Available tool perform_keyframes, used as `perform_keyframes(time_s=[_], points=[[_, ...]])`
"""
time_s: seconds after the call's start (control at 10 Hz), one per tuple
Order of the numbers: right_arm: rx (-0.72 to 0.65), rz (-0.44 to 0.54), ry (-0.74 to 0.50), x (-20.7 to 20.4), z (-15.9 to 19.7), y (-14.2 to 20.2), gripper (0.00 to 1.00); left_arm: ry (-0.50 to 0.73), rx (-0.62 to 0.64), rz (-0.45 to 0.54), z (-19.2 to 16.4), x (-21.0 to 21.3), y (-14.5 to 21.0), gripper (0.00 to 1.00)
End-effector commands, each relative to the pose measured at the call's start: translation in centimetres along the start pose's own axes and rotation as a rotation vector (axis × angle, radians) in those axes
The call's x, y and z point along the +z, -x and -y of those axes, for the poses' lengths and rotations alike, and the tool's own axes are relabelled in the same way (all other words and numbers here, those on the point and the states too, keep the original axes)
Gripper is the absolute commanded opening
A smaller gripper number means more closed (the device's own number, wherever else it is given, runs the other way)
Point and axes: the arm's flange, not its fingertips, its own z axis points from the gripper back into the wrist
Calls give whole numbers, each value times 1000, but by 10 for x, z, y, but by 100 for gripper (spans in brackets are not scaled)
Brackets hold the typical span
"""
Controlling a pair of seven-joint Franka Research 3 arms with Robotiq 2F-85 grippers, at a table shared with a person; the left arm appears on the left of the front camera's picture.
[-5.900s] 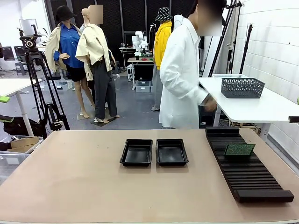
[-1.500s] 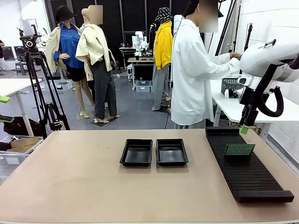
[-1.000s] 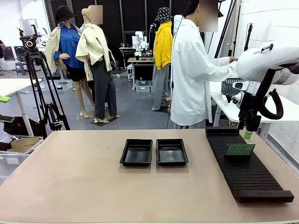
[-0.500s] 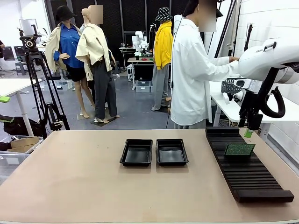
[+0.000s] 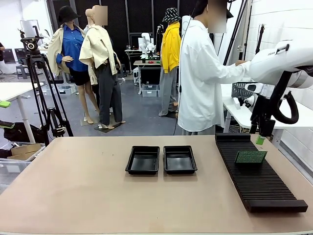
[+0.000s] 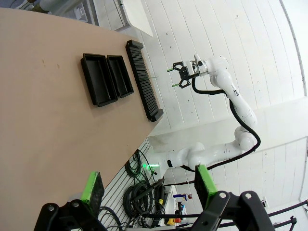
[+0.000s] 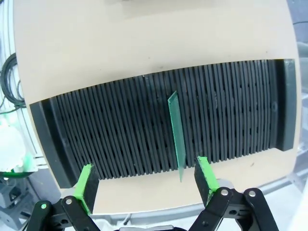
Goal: Inspect and transfer BCBs to ESD trays.
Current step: Pick up the Blank PCB from the PCB Rack and place it in the left ESD tray.
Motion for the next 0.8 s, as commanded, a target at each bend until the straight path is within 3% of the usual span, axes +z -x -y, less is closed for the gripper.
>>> perform_keyframes(time_s=[0.0, 0.7], points=[[25, -16, 18, -8, 10, 5, 100, -3, -1, 8, 2, 1, 1, 100], [111, -97, 55, -45, 20, 8, 100, -3, -1, 8, 2, 1, 1, 100]])
